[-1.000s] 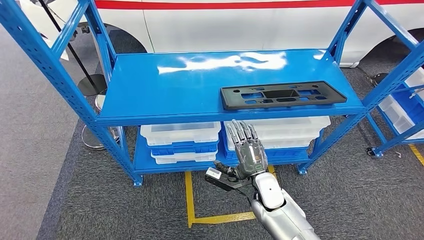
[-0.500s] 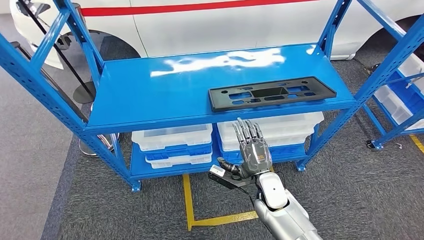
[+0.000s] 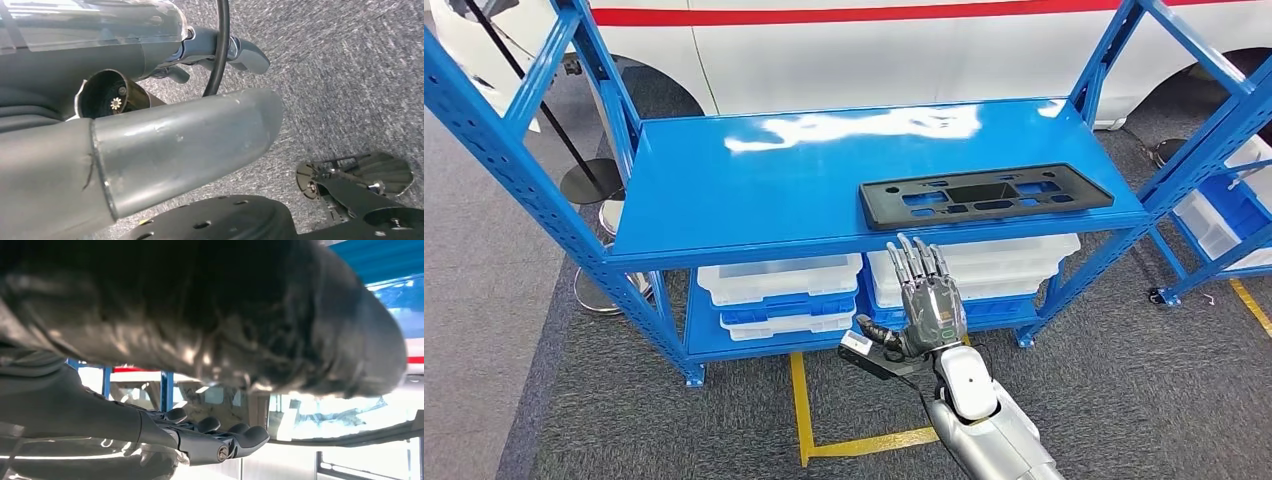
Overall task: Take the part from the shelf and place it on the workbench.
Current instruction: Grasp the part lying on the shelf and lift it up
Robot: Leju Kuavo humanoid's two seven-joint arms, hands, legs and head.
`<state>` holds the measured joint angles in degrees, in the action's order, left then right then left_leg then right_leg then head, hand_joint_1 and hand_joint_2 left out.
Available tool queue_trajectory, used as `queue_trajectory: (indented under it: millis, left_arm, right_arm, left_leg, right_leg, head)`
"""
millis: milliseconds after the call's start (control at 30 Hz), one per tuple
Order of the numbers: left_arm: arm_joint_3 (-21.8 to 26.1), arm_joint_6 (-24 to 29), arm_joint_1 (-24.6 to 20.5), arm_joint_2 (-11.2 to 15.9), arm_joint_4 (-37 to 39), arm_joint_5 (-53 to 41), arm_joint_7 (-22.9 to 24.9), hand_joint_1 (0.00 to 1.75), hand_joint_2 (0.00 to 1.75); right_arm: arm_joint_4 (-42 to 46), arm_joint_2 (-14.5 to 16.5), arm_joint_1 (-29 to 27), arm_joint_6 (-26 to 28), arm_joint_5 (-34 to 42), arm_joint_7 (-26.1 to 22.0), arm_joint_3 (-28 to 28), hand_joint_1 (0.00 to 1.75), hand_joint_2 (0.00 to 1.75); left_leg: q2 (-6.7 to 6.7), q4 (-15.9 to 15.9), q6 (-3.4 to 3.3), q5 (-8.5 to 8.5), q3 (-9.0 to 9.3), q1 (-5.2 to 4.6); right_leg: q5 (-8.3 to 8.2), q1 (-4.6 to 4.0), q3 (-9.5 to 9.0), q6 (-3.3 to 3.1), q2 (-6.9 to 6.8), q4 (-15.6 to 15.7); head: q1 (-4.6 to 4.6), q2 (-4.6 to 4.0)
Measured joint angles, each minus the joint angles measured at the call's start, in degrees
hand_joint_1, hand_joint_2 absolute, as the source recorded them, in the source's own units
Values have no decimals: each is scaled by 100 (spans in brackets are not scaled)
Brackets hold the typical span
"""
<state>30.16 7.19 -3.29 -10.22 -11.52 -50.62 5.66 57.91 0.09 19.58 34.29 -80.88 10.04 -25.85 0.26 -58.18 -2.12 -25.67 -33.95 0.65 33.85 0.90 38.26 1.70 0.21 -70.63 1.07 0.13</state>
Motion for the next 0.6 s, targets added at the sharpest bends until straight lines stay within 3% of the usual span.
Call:
queue_trajectory:
  millis: [33,67,100,200,267,333,400,433,533,600]
  left_arm:
    - [4,0,1,0,0,-3,0,0,0]
    - [9,0,3,1,0,-7,0,0,0]
    - [14,0,4,1,0,-9,0,0,0]
    - [20,0,4,-9,0,-19,0,0,0]
    - [26,-1,2,-20,0,-22,-2,0,0]
    - [33,-1,-9,-23,0,-23,-4,0,0]
    - [43,-1,-9,-20,0,-26,-8,0,0]
    - [51,-1,-7,-17,0,-27,-10,0,0]
    - [73,-1,-1,-16,0,-33,-15,0,0]
    - [77,-1,-1,-16,0,-38,-15,0,0]
  right_arm:
    - [2,0,-21,6,-24,14,4,0,87]
    - [3,0,-42,6,-47,23,7,0,131]
    - [5,0,-55,6,-68,32,8,0,175]
    - [28,0,-58,11,-57,51,21,0,175]
    - [57,9,-58,19,17,22,38,0,87]
    - [81,20,-64,22,89,-25,66,0,0]
    - [102,29,-63,22,131,-50,94,0,0]
    - [114,35,-59,24,138,-56,101,0,0]
    - [130,46,-70,29,86,-52,107,0,0]
    - [130,46,-85,37,13,-27,108,0,0]
  left_leg:
    - [-1,-2,-13,-9,3,-11]
    - [-5,-4,-23,-18,9,-23]
    - [-11,-6,-27,-28,21,-35]
    - [-24,-11,-7,-73,84,-72]
    - [-17,-13,36,-95,96,-82]
    - [8,1,91,-103,109,-84]
    - [23,-97,149,-200,97,-87]
    - [23,-292,180,-325,19,-83]
    - [14,-1265,254,-747,-470,-26]
    - [16,-1439,288,-672,-608,4]
  right_leg:
    - [83,0,179,2,-1,-314]
    - [64,-2,281,-5,-1,-456]
    - [-70,-6,268,-24,-1,-365]
    - [-654,-60,-211,-156,-11,742]
    - [-748,-107,-397,-221,-22,1138]
    - [-744,-108,-426,-243,-7,1182]
    - [-770,-64,-484,-280,23,1259]
    - [-782,-37,-515,-301,36,1296]
    - [-768,-26,-539,-331,57,1305]
    - [-744,-22,-546,-326,79,1286]
  head:
    - [0,0]
    - [0,0]
    - [0,0]
    - [2,0]
    - [1,0]
    - [-1,0]
    - [3,0]
    - [7,0]
    - [14,0]
    - [14,0]
